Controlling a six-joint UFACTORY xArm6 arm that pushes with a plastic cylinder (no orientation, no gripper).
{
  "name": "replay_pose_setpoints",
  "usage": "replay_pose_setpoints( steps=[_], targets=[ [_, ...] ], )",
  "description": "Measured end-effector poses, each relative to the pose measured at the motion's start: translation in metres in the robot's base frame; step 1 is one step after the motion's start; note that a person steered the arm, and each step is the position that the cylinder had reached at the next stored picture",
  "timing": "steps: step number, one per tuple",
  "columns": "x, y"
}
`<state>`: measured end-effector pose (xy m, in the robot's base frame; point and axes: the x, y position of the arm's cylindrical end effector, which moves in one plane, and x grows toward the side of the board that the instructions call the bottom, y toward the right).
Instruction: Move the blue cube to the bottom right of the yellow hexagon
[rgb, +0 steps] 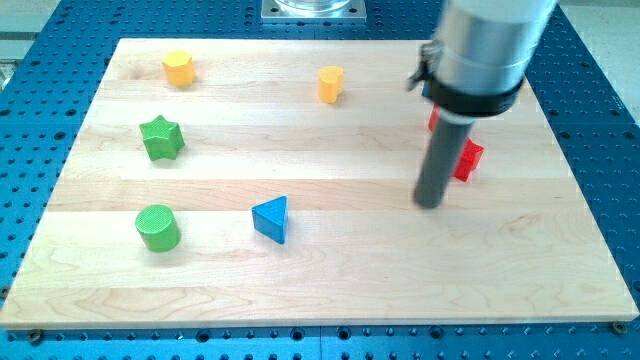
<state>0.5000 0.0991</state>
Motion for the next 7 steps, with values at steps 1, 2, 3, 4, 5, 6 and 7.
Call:
replay_pose_setpoints(
  steps=[1,2,3,4,5,6,7],
  targets=[
    [0.069,-0.048],
    [0.09,-0.17],
    [0.065,-0.185],
    [0.061,-0.185],
    [0.051,-0.185],
    [0.044,-0.186],
    [0.042,-0.187]
  ],
)
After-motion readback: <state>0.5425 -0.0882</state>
